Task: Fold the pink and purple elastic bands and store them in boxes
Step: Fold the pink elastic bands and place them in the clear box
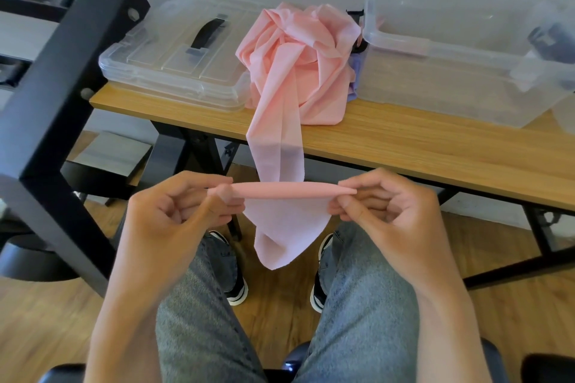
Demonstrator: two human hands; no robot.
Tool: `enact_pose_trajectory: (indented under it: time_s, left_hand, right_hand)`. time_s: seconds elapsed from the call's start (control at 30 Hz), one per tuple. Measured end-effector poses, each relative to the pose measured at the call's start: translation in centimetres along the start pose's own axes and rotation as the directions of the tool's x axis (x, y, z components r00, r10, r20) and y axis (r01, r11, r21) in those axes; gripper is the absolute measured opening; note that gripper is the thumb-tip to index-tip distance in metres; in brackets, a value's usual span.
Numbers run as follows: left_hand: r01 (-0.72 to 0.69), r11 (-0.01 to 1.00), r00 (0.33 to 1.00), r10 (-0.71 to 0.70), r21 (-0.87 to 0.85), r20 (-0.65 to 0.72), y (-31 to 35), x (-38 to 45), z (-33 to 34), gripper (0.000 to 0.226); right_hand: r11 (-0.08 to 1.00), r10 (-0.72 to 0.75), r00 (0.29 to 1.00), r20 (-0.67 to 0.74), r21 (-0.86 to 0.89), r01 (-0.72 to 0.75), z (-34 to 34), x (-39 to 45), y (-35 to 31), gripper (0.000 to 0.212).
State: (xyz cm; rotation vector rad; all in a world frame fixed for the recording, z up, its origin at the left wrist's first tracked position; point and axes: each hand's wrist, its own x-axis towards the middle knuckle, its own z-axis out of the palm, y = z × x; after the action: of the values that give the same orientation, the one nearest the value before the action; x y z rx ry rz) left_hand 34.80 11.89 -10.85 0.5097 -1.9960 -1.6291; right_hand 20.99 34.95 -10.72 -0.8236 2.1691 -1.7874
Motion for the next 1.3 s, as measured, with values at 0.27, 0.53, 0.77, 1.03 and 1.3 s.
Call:
enact_pose_trajectory:
  time_s: [0.27, 0.53, 0.77, 1.03, 1.3]
  left_hand:
    - [0.031, 0.999, 0.999, -0.031, 0.009, 0.037, -0.16, 0.01, -0.11, 0.042]
    - [0.09, 0.994, 0.995, -0.093, 0.068, 0.031, -0.44, -0.05, 0.17, 0.026]
    - [0.035, 0.999, 0.999, -0.035, 0.018, 0.031, -0.09, -0.22, 0.0, 0.028]
    - [0.039, 0.998, 0.999, -0.04, 0.054, 0.025, 0.11, -0.22, -0.11, 0.033]
    - [0.081, 0.995, 0.993, -0.085, 0.062, 0.077, -0.27, -0.17, -0.14, 0.026]
  right_hand:
    - [0.999, 0.038, 0.999, -0.014, -0.008, -0.038, -0.31, 0.05, 0.13, 0.042]
    - [0.965, 0.015, 0.999, 0.037, -0.262, -0.005, -0.01, 0.05, 0.49, 0.016]
    - [0.996, -0.005, 1.0, 0.0, -0.089, 0.005, 0.08, -0.12, 0.27, 0.017]
    - [0.998, 0.007, 1.0, -0.011, -0.068, -0.008, -0.08, -0.05, 0.27, 0.033]
    - [0.982, 0.014, 1.0, 0.003, -0.19, -0.014, -0.2, 0.06, 0.75, 0.021]
